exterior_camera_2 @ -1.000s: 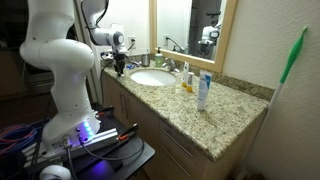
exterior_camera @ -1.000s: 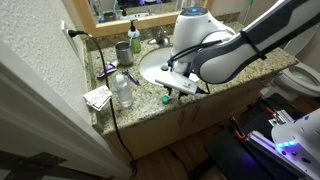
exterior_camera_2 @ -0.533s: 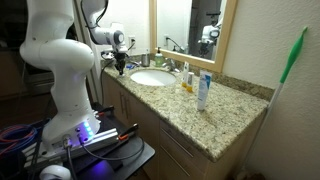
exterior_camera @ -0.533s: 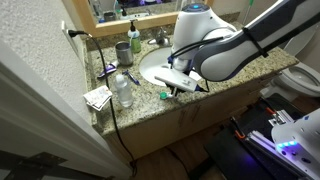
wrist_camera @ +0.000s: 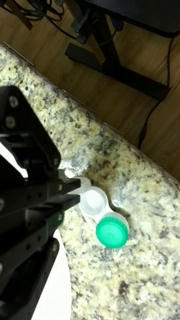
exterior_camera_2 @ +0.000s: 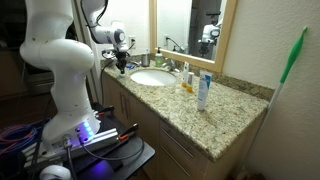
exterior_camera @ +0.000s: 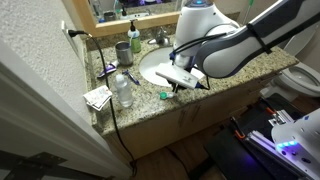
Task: Open the lens case
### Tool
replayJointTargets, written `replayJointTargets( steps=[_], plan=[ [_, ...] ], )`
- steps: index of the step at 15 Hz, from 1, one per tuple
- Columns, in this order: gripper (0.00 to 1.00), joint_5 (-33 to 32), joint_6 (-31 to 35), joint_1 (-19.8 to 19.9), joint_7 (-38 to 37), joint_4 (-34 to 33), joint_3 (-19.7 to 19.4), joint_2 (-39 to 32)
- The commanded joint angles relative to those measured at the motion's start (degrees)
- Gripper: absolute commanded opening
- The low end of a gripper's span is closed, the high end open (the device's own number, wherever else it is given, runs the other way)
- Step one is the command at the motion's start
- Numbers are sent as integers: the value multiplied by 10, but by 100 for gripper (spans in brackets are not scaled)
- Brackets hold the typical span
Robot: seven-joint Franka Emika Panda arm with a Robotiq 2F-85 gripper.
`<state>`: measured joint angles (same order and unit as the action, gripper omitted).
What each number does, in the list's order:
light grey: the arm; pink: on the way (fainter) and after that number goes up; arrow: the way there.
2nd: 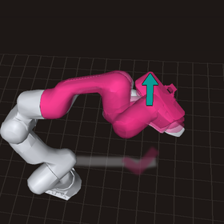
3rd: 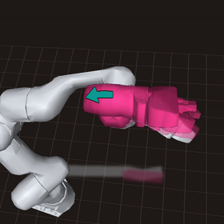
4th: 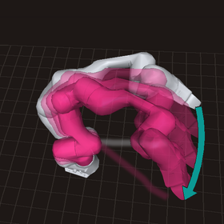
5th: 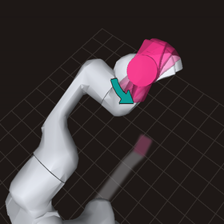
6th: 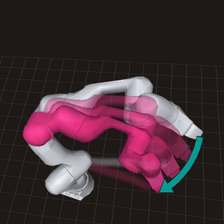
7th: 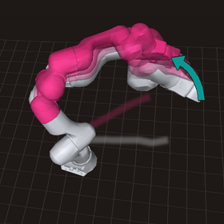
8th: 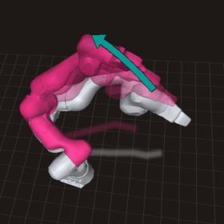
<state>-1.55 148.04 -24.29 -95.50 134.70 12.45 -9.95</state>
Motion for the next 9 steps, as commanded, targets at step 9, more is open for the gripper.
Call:
replayJointTargets(
  steps=[9],
  plan=[
    [0,-13,-30,20,-28,14,-3,-5]
  ],
)
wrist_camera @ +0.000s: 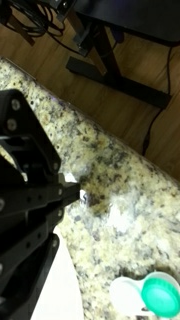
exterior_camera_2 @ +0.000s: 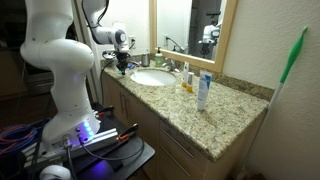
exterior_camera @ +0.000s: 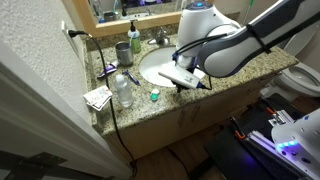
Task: Open the lens case
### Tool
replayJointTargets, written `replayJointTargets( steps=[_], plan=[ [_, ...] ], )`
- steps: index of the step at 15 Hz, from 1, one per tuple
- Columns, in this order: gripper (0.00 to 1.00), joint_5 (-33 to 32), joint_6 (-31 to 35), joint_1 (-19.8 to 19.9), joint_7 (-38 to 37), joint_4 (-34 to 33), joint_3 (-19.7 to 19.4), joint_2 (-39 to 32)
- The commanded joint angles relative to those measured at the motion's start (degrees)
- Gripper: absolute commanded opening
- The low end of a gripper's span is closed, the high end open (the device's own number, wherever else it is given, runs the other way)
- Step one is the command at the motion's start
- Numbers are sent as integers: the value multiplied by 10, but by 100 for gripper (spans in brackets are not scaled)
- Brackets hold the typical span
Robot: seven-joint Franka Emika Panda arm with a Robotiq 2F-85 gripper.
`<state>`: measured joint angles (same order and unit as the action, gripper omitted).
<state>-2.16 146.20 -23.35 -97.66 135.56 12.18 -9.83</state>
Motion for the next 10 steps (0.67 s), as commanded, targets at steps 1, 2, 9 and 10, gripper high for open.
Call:
replayJointTargets(
  steps=[1,2,9,10],
  plan=[
    [0,-3,-15,13,-3,6,0,-9],
    [13,-4,-18,14,-2,7,0,-11],
    [67,0,-10,17,-4,4,-1,-13],
    [50,0,-10,18,-4,4,-1,-13]
  ],
)
